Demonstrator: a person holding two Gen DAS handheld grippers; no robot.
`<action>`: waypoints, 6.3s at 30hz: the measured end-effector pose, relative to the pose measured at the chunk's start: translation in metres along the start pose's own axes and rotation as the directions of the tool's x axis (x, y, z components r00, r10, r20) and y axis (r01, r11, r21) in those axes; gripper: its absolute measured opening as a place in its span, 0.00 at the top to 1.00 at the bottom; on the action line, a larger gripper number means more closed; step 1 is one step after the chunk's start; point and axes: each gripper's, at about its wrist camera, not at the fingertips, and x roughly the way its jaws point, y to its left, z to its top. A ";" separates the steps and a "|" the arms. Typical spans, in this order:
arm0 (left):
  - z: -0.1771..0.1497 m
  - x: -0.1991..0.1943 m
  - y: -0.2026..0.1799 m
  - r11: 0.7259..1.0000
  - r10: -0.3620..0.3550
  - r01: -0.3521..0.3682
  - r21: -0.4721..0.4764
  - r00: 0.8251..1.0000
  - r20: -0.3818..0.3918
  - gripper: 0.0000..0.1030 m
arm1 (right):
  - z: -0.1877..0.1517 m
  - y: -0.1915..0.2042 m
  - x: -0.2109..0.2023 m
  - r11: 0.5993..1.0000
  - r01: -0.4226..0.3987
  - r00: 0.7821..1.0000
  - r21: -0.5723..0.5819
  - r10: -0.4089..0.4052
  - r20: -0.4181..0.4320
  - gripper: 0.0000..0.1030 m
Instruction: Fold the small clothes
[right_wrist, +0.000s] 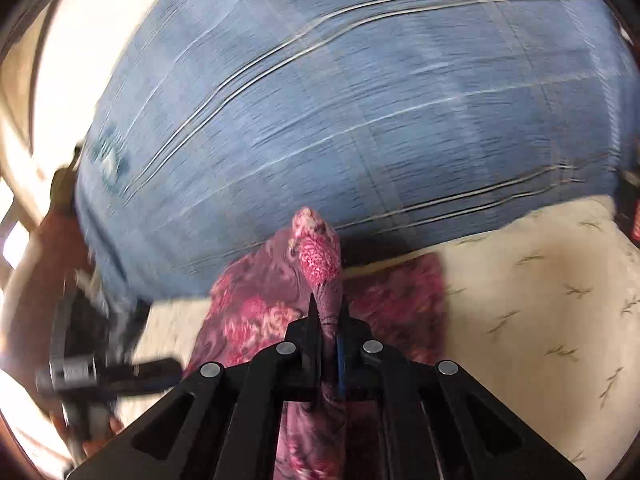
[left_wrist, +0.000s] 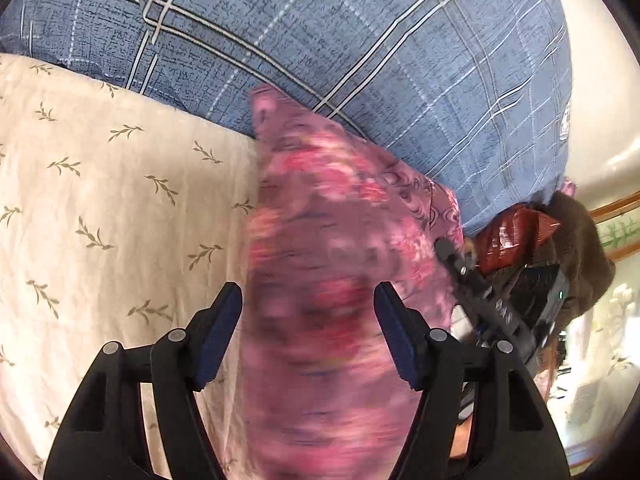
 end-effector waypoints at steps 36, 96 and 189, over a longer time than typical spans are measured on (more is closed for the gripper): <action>-0.146 0.012 -0.035 0.963 0.191 -0.180 0.199 0.981 -0.037 0.41 | -0.140 0.006 -0.063 0.984 -0.002 0.988 -0.179 -0.025 -0.150 0.85; -0.053 -0.009 -0.073 0.998 -0.013 0.011 0.066 1.000 0.017 0.72 | -0.072 -0.006 -0.047 0.986 -0.156 0.985 -0.063 0.151 -0.078 0.73; -0.278 -0.127 0.043 0.811 0.487 -0.515 0.278 0.857 0.167 0.01 | -0.329 0.107 -0.090 0.910 -0.064 0.976 -0.409 -0.028 -0.215 0.55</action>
